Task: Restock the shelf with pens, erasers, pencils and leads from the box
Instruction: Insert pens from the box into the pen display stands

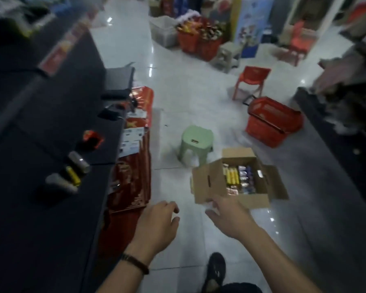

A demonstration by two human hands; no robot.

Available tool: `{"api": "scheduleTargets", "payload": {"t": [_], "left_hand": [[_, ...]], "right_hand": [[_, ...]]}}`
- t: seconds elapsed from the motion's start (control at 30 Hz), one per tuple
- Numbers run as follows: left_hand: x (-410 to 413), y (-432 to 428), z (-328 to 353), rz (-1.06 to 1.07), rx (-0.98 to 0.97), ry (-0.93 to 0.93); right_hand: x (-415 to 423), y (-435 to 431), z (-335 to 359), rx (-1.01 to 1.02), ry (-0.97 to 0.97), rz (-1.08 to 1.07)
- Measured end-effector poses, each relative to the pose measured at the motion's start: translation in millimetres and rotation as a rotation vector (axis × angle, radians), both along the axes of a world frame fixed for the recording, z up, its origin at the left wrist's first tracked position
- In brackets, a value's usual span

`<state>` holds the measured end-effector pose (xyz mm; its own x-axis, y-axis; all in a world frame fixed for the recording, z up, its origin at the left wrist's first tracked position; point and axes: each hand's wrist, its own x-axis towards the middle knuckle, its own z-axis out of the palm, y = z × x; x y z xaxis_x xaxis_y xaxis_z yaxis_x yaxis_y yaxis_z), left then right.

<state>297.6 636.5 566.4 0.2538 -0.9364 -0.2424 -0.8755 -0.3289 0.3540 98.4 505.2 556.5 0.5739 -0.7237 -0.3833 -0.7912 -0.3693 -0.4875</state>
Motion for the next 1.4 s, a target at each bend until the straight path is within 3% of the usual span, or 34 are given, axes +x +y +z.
{"api": "scheduleTargets", "payload": {"t": [0.3, 0.57, 0.83, 0.93, 1.07, 1.23, 1.4], "left_hand": [[-112.9, -202.6, -104.1, -0.341, 0.312, 0.07], [-140.1, -378.0, -235.5, -0.44, 0.517, 0.161], [-180.7, -542.4, -428.4, -0.398, 0.65, 0.324], [-212.0, -583.9, -518.0, -0.338, 0.667, 0.385], [-256.1, -622.6, -661.2, -0.307, 0.621, 0.394], [-318.1, -653.3, -785.1, -0.287, 0.632, 0.426], [-361.7, -661.8, -856.3, -0.243, 0.712, 0.392]], "right_hand": [[-170.7, -140.0, -90.4, 0.19, 0.247, -0.324], [-191.3, -285.6, -208.7, 0.306, 0.29, -0.478], [-211.9, -439.0, -399.5, 0.348, 0.313, -0.483], [-232.3, -476.7, -488.6, 0.375, 0.376, -0.401], [-269.0, -529.0, -613.5, 0.266, 0.438, -0.246], [-313.6, -575.6, -731.7, 0.053, 0.333, -0.156], [-337.5, -580.5, -792.1, -0.008, 0.076, -0.158]]}}
